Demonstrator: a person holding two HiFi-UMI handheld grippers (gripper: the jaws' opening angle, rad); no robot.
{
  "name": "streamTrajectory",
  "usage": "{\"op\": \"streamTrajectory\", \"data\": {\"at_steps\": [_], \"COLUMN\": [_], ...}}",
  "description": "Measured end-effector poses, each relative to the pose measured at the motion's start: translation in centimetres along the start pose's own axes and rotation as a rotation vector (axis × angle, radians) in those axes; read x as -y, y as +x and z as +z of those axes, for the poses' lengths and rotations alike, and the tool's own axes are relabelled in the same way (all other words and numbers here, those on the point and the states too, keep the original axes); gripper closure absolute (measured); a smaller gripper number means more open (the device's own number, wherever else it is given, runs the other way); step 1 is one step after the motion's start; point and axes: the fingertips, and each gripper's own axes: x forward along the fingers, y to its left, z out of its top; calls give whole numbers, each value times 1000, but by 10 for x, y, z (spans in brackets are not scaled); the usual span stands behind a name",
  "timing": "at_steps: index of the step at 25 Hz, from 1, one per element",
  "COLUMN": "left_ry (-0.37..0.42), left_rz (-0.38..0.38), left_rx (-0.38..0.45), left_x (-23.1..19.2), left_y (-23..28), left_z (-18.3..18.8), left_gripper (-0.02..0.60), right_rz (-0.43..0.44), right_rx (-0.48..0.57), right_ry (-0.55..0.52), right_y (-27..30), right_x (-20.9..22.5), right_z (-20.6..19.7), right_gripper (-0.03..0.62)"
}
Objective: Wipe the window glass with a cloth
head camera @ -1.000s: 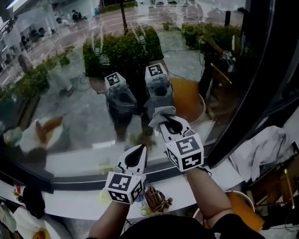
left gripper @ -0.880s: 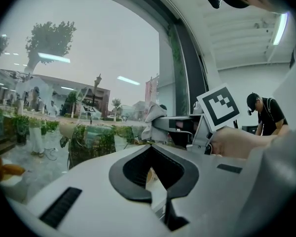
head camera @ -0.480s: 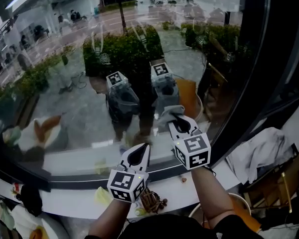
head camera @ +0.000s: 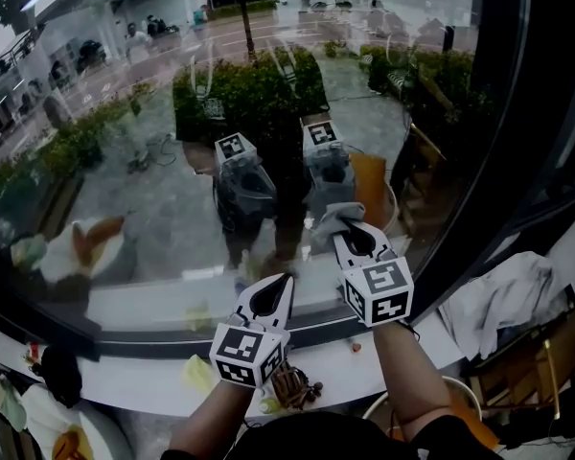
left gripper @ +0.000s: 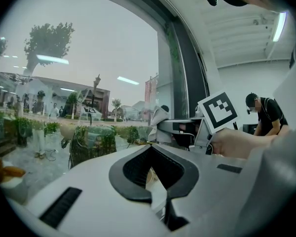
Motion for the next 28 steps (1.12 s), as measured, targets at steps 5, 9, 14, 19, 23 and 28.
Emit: {"op": "streamTrajectory", "data": {"at_steps": [5, 9, 14, 19, 23, 28], "left_ry": [15, 15, 15, -21, -5, -6], "left_rz": [1, 3, 14, 20, 25, 46], "left_rx": [-2, -4, -7, -33, -27, 16], "left_x": [3, 3, 2, 5, 5, 0], "left_y": [-3, -3, -6, -8, -8, -10], "left_z": [-1, -2, -4, -6, -6, 1], "left_gripper": [574, 574, 574, 574, 574, 574], "right_rz": [-2, 0, 2, 4, 10, 13], "right_rx": [2, 3, 12, 17, 13, 22], "right_ry": [7, 9, 16, 17, 27, 33], "right_y": [-1, 0, 0, 0, -2, -8], "right_x": [-1, -1, -1, -2, -4, -10], "right_z": [-1, -2, -2, -2, -4, -4], "right_gripper": [555, 554, 554, 554, 554, 555]}}
